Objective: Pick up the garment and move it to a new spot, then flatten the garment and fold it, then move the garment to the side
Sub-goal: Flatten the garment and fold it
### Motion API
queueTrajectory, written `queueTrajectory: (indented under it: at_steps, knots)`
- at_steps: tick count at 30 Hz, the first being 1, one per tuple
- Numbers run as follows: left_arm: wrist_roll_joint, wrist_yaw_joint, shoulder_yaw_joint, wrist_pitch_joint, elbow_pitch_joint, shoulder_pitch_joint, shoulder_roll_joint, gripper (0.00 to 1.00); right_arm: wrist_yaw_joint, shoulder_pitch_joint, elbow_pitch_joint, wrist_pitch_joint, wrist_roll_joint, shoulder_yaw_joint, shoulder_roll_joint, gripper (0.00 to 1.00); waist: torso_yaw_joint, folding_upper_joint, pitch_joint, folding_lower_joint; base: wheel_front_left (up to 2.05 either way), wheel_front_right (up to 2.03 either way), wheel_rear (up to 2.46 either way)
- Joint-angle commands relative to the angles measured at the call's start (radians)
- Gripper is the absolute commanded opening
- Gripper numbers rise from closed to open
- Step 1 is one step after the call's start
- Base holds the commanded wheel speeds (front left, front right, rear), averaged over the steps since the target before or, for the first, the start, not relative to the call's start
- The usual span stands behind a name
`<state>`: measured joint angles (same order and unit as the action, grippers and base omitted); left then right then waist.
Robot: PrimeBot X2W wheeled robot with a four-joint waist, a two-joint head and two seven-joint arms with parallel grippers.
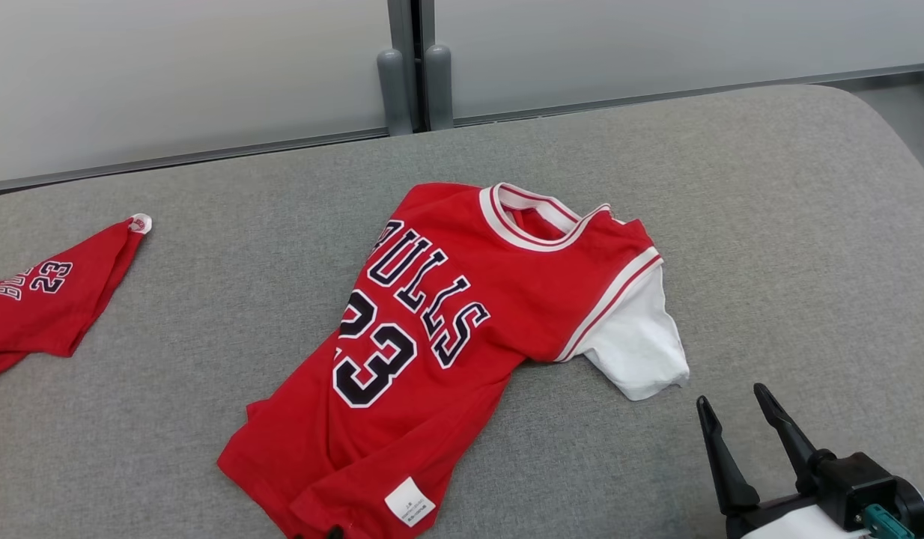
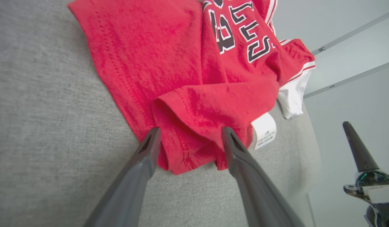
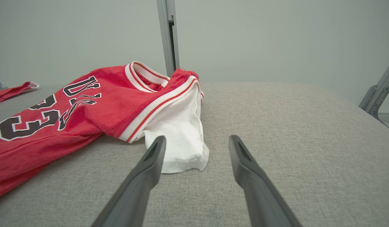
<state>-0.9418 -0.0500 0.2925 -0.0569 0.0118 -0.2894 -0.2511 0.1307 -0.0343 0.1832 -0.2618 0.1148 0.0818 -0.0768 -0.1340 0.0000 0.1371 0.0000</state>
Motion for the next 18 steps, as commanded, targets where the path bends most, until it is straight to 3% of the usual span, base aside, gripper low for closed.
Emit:
queueTrajectory:
  at_steps: [1,6,13,14,15,18]
  knots:
    - [0.005,0.007,0.003,-0.003,0.03,-0.017,-0.007,1.0,0.0,-0.005,0.0,-0.005,0.003,-0.001,-0.002,1.0,0.007,0.0,0.004,0.0,0.0,0.0,0.0]
    - [-0.015,-0.005,0.037,-0.032,0.103,-0.025,0.004,1.0,0.0,0.017,-0.003,-0.005,-0.001,0.015,-0.001,1.0,0.026,0.0,0.013,0.0,0.0,0.0,0.0]
    - [0.006,0.009,0.09,-0.057,0.058,0.024,0.04,0.98,0.0,0.027,-0.003,-0.005,0.001,0.021,-0.011,1.0,0.016,0.0,0.01,0.0,0.0,0.0,0.0]
    - [0.006,0.01,0.09,-0.052,0.048,0.034,0.048,0.81,0.0,0.025,-0.003,-0.005,0.001,0.019,-0.012,1.0,0.015,0.0,0.01,0.0,0.0,0.0,0.0]
    - [0.003,0.008,0.089,-0.049,0.037,0.041,0.054,0.48,0.0,0.023,-0.003,-0.005,0.001,0.018,-0.012,1.0,0.014,0.0,0.01,0.0,0.0,0.0,0.0]
    - [0.008,0.009,0.078,-0.033,0.009,0.057,0.056,0.18,0.0,0.014,-0.002,-0.005,0.0,0.013,-0.011,1.0,0.014,0.0,0.01,0.0,0.0,0.0,0.0]
